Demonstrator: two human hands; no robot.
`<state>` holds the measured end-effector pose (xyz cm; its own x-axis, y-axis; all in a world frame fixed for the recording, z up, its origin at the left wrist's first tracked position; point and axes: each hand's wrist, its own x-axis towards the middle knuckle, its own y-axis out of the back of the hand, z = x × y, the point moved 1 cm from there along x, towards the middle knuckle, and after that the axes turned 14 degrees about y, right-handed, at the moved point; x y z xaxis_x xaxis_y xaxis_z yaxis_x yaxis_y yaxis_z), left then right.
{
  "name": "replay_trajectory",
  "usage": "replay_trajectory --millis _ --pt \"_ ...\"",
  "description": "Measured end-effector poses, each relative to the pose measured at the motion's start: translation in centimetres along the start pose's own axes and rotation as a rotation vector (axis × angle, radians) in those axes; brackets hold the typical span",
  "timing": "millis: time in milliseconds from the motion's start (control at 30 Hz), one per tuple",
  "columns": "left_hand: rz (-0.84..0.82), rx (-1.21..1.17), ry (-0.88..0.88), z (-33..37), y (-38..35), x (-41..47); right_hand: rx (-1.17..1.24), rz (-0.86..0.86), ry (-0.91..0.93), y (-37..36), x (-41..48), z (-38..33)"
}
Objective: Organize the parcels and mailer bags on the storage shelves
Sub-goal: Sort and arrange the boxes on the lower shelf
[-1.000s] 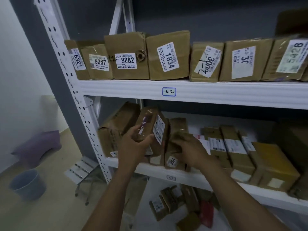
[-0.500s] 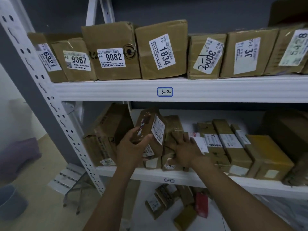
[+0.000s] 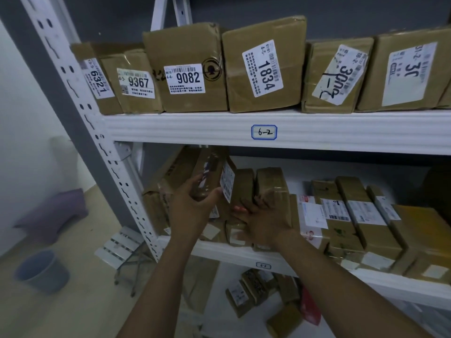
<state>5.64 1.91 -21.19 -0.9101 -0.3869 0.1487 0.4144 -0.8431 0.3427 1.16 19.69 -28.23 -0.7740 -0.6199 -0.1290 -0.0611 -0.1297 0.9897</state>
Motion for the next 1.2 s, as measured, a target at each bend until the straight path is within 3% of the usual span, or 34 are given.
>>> replay_trajectory --millis 400,633,800,1000,1200 --pt "-0.048 -0.038 0.027 -0.8 -1.4 -0.1 0.078 0.095 -0.071 -0.8 -1.3 0.8" --pt "-0.080 -0.002 -0.026 -0.2 -3.5 -0.8 0.100 0.085 -0.092 -1.0 -2.5 1.6" --pt "-0.170 -0.073 0.036 -0.2 -4.9 -0.7 0.090 0.066 -0.099 -0.9 -3.5 2.1" --pt "-0.103 0.044 0.066 -0.9 -5.3 0.0 0.115 0.061 -0.103 -1.2 -4.0 2.8" --pt "-0.095 0.168 -0.042 -1.2 -6.3 -0.3 0.099 0.080 -0.114 -1.4 -4.4 3.2"
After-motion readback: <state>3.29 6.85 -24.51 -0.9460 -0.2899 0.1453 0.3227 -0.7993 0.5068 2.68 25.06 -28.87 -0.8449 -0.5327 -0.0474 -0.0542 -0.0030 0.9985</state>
